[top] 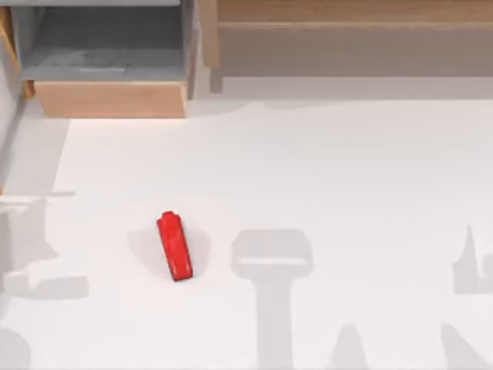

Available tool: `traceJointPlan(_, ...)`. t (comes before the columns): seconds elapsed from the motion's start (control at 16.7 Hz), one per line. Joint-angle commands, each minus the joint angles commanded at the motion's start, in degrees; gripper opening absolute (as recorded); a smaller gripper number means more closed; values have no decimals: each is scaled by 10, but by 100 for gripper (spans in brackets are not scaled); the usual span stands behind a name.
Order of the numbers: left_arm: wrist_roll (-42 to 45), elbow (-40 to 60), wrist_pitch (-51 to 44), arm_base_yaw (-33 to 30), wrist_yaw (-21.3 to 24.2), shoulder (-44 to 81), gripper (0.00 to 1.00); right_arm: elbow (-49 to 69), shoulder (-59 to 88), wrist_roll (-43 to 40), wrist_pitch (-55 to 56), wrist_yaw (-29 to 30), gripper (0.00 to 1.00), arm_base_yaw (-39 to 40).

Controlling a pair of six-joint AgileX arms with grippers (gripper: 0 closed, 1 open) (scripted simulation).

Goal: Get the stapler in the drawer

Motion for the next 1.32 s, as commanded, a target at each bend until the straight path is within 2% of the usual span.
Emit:
traceJointPlan(0.18, -95, 28, -81, -67, 5, -31, 100, 0, 0, 0, 0, 0, 100, 0)
traceJointPlan(0.6, -325, 128, -285, -204, -35, -95, 100, 0, 0, 0, 0, 0, 100, 0)
traceJointPlan(1.32, -672, 222, -596, -375, -119, -158, 100, 0, 0, 0, 0, 0, 100, 0)
